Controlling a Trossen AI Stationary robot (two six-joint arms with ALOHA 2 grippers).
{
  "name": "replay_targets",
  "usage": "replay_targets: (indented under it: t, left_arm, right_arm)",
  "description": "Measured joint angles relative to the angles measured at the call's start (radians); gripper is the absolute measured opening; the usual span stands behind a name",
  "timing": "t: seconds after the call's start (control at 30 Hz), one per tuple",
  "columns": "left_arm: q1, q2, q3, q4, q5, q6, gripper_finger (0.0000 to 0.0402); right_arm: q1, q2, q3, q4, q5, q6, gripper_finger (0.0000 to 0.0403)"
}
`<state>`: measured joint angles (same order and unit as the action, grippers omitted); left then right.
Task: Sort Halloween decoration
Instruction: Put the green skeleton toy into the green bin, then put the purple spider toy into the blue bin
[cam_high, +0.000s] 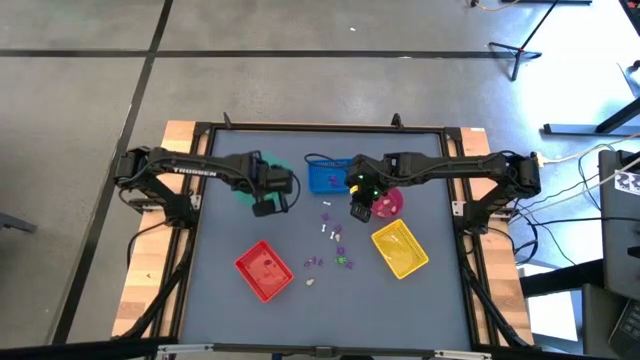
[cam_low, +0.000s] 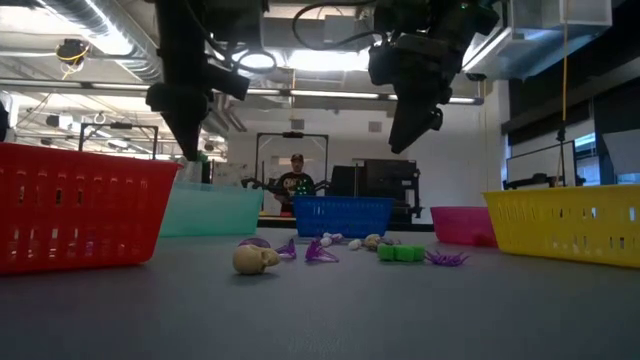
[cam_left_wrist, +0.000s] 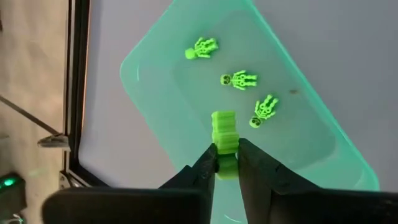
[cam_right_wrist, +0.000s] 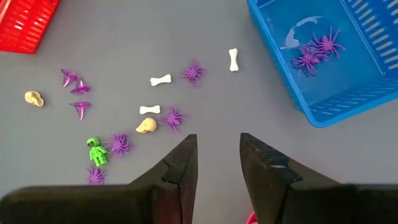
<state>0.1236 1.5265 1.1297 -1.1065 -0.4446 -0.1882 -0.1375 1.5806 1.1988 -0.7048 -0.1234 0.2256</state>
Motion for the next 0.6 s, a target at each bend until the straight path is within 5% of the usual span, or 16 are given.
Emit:
replay_targets:
  t: [0.33,0.6]
  left_arm:
    - [0.022,0.0,0.0,0.0,0.0,-0.049,0.0121]
    - [0.022,0.001,0.0,0.0,0.0,-0.088,0.0143]
  right_arm:
    - [0.0,0.0,0.0,0.0,0.0,0.0,0.0119]
    - [0.0,0.0,0.0,0.0,0.0,0.001,0.0119]
